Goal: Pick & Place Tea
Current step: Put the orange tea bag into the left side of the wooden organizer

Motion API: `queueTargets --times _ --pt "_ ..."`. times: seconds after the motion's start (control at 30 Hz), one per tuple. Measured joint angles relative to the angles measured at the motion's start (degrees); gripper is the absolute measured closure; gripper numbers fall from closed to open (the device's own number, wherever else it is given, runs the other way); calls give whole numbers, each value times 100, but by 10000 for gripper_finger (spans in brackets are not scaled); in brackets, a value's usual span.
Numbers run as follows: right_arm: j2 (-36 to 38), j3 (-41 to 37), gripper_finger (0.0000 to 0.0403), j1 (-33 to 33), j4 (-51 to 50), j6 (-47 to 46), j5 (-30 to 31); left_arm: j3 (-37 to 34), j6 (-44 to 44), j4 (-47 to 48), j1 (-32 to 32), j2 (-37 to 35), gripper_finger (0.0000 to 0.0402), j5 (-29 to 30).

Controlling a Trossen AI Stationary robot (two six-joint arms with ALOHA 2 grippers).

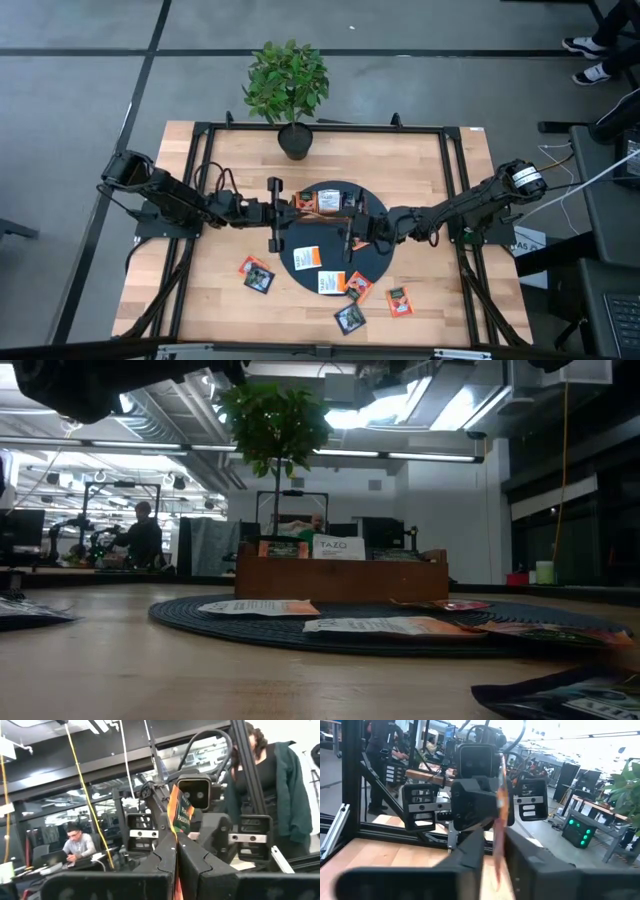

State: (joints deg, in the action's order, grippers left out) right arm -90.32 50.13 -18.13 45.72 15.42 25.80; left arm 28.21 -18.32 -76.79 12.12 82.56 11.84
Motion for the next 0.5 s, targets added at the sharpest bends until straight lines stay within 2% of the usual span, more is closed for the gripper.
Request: queueTargets --times 0.07,0.13,0.37,0.5 --pt "0 0 377 4 3 2 2 0 76 -1 -51 0 399 -116" --pt "0 0 392 2 3 2 3 0 112 5 -87 0 399 -233" --pt "0 0 397 9 -54 -12 0 0 108 149 -87 -4 396 -291" --pt "0 0 399 9 -72 -8 0 9 169 331 -41 -11 371 -242"
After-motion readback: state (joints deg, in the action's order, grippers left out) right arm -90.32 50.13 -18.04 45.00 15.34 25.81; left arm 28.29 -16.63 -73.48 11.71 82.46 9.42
